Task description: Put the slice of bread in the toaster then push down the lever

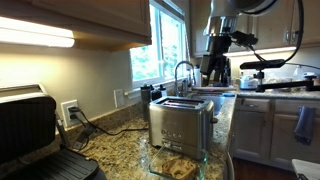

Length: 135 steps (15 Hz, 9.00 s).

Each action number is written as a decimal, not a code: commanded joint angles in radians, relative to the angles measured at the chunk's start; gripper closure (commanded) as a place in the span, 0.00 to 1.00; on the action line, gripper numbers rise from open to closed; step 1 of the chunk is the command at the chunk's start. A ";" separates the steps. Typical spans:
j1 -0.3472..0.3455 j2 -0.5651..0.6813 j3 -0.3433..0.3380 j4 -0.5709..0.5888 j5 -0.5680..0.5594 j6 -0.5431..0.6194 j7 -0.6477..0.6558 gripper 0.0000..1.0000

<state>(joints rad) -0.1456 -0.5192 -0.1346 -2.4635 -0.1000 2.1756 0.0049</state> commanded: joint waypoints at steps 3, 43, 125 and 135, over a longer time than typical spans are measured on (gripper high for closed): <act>-0.022 -0.011 0.017 -0.020 -0.029 -0.012 0.014 0.00; -0.015 0.040 -0.003 0.006 -0.099 -0.107 -0.121 0.97; 0.037 0.202 0.042 0.001 -0.018 -0.046 -0.113 0.97; 0.026 0.198 0.019 -0.021 0.035 0.031 -0.136 0.97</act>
<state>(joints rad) -0.1295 -0.3204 -0.0909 -2.4701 -0.0846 2.1403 -0.1117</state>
